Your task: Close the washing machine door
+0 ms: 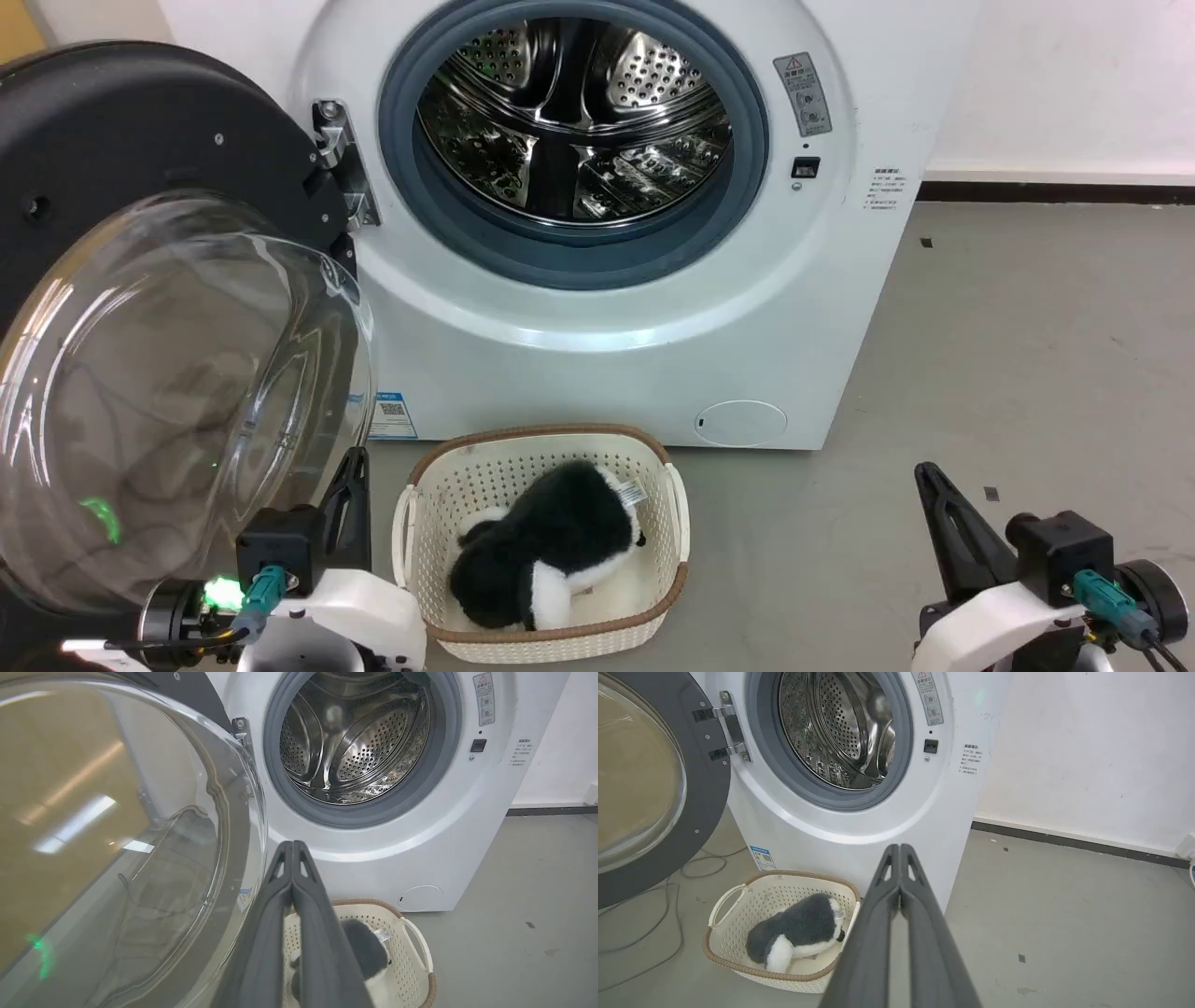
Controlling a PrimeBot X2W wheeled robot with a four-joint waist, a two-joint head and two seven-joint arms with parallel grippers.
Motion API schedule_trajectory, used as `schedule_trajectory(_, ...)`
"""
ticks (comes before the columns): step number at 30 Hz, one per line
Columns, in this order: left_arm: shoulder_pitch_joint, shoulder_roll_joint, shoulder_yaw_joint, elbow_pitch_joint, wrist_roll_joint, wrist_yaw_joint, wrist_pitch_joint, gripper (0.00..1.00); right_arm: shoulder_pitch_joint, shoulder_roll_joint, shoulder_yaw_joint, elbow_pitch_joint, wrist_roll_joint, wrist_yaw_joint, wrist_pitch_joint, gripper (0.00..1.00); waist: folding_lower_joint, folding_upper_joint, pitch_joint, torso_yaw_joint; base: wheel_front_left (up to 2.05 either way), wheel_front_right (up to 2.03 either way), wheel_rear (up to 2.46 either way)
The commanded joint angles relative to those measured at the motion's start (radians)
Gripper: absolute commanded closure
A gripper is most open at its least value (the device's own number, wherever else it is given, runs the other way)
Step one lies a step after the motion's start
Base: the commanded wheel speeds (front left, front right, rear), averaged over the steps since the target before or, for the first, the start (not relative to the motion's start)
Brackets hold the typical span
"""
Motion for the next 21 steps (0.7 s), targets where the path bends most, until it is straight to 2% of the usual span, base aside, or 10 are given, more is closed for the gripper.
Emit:
schedule_trajectory(1, 0.014, 0.001, 0.001, -0.004, 0.003, -0.005, 0.000, 1.00, -0.013, 0.001, 0.000, -0.004, -0.008, 0.001, 0.000, 1.00, 0.0001, 0.0000, 0.000, 0.000, 0.00, 0.00, 0.00)
schedule_trajectory(21, 0.014, 0.001, 0.001, -0.004, 0.003, -0.005, 0.000, 1.00, -0.013, 0.001, 0.000, -0.004, -0.008, 0.001, 0.000, 1.00, 0.0001, 0.0000, 0.000, 0.000, 0.00, 0.00, 0.00)
